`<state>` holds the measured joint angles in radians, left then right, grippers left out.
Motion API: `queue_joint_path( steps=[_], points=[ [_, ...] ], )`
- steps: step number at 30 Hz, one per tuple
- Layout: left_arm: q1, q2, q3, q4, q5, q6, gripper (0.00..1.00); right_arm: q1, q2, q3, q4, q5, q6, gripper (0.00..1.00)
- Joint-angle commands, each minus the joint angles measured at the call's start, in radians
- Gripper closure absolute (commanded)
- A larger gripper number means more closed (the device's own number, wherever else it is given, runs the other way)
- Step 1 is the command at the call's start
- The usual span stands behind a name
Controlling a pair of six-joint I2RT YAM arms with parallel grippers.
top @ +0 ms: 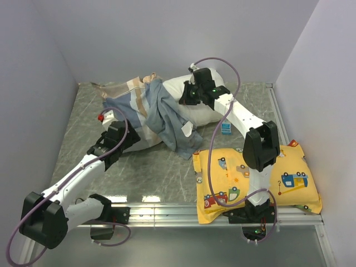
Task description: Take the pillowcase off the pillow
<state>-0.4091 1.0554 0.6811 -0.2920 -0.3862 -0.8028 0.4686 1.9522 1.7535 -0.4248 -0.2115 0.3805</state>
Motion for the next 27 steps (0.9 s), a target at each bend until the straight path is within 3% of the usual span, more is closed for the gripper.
queue_joint_path(
  steps=[1,8,15,17,20,21,24,27],
  points=[
    [-0.008,0.005,0.024,0.148,0.067,-0.010,0.22,0.004,-0.050,0.046,0.008,0.017,0.003,1.00],
    [-0.094,0.089,0.066,0.188,0.075,-0.015,0.26,0.007,-0.064,0.031,0.009,0.035,-0.002,1.00],
    [-0.198,0.210,0.165,0.136,-0.012,-0.042,0.26,0.011,-0.064,0.029,0.004,0.038,-0.005,1.00],
    [-0.206,0.212,0.167,0.094,-0.057,-0.055,0.32,0.013,-0.068,0.023,0.004,0.041,-0.011,1.00],
    [-0.206,0.198,0.166,0.025,-0.143,-0.081,0.57,0.010,-0.070,0.023,-0.003,0.058,-0.017,1.00],
    [-0.204,0.183,0.173,0.007,-0.169,-0.082,0.70,0.008,-0.068,0.024,-0.005,0.069,-0.018,1.00],
    [-0.171,0.141,0.192,-0.059,-0.229,-0.082,0.81,-0.005,-0.070,0.032,-0.014,0.078,-0.022,1.00],
    [-0.067,0.089,0.187,-0.067,-0.191,-0.062,0.87,-0.038,-0.072,0.032,-0.012,0.061,-0.011,1.00]
  ],
)
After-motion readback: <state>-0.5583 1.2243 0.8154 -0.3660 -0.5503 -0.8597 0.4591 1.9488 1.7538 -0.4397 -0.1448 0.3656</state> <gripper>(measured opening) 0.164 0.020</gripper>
